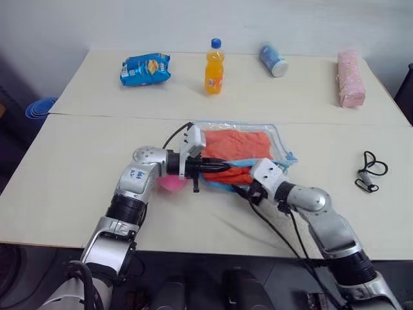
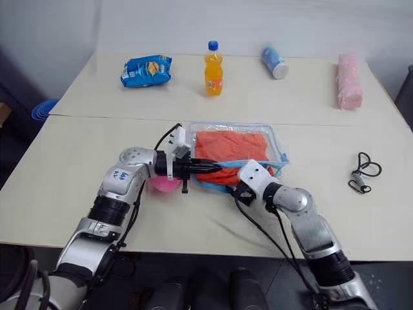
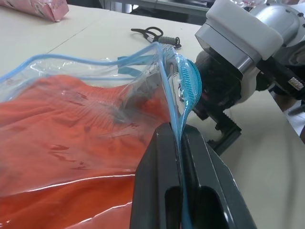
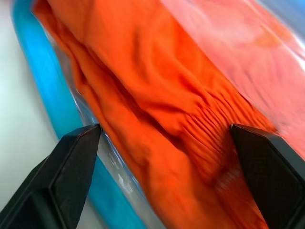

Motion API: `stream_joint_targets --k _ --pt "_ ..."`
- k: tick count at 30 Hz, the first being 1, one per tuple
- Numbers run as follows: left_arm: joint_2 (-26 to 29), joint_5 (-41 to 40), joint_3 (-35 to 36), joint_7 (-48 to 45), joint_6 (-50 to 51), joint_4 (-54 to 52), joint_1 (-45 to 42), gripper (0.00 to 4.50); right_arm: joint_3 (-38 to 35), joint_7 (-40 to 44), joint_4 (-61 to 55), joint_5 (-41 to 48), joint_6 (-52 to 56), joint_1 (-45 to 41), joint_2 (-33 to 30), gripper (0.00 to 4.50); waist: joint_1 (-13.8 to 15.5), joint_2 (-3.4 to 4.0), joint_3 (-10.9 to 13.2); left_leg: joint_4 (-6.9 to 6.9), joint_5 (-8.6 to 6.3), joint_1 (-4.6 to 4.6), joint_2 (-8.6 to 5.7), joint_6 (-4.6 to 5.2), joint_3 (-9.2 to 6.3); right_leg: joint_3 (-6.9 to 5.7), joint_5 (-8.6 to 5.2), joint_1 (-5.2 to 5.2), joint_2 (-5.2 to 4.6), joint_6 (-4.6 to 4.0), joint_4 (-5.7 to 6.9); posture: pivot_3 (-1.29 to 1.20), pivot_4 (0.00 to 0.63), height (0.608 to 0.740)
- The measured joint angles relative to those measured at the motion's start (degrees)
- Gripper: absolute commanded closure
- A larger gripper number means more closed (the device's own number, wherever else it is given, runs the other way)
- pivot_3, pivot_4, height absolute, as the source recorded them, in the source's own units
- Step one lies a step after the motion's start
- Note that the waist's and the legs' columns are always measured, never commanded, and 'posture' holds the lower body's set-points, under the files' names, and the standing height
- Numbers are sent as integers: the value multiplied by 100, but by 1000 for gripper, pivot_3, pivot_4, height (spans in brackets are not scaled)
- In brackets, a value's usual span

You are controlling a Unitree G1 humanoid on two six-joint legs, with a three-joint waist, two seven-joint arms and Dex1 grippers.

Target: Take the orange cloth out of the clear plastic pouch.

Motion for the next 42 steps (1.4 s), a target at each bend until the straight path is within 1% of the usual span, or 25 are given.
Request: stream_joint_targets --k 3,6,13,17,18,25,28,31,32,34,38,42 --pt "-4 0 0 17 35 -34 42 4490 -13 -73 8 -4 33 -4 82 0 -2 0 0 1 0 0 0 0 0 0 0 0 0 0 1 0 150 740" --pt "-5 0 0 31 50 -78 112 4500 -19 -138 167 18 42 -116 185 618 -18 0 0 1 1 2 0 -1 1 1 0 0 1 0 4 0 150 740" --pt "-20 0 0 112 123 -155 123 4500 -30 -204 300 -2 35 -267 202 2981 2 0 0 2 0 1 -1 1 0 0 0 1 -2 0 2 0 150 740" --pt "-37 0 1 144 163 -155 122 4500 -46 -163 276 182 114 -246 264 4340 -2 0 0 2 0 1 -1 1 0 0 0 0 -1 0 4 0 150 740" --pt "-38 0 1 151 167 -155 122 4500 -82 -126 226 280 157 -207 284 4458 -2 0 0 2 0 1 -1 1 0 0 0 0 -1 0 4 0 150 740" --pt "-37 -1 2 189 193 -154 122 4500 -558 160 -181 1024 396 103 295 4458 1 0 0 2 0 0 -1 1 -1 0 0 0 -1 0 3 0 150 740" --pt "-37 -1 2 199 209 -153 122 4500 -767 506 -380 1488 350 330 259 4458 3 0 0 1 -1 0 -1 1 0 0 0 0 -1 0 2 0 150 740" --pt "-37 -1 2 241 221 -151 120 4500 -904 928 -607 1808 92 529 64 4458 6 0 0 1 -1 0 -1 3 0 0 0 1 -1 0 2 0 150 740" --pt "-49 -2 1 263 230 -149 112 4500 -948 1131 -704 1889 -45 627 -104 4458 8 0 0 2 -2 0 -1 4 0 -1 0 1 -1 0 0 0 150 740" --pt "-52 -6 12 343 267 -141 101 4500 -990 1681 -1023 2032 -355 973 -650 4458 31 0 0 1 -4 0 -2 7 -2 -4 0 7 -1 0 -10 0 150 740" --pt "-56 -7 33 497 374 -24 76 4500 -1260 2412 -1471 2243 -700 1625 -1409 4458 30 -1 0 3 -6 2 -2 11 -1 -1 1 15 0 2 -18 0 150 740" --pt "-58 -7 67 590 420 68 67 4500 -1825 2770 -1737 2532 -793 2300 -1807 4458 35 -3 2 3 -6 5 -1 10 -1 -1 1 17 1 2 -16 0 150 740"
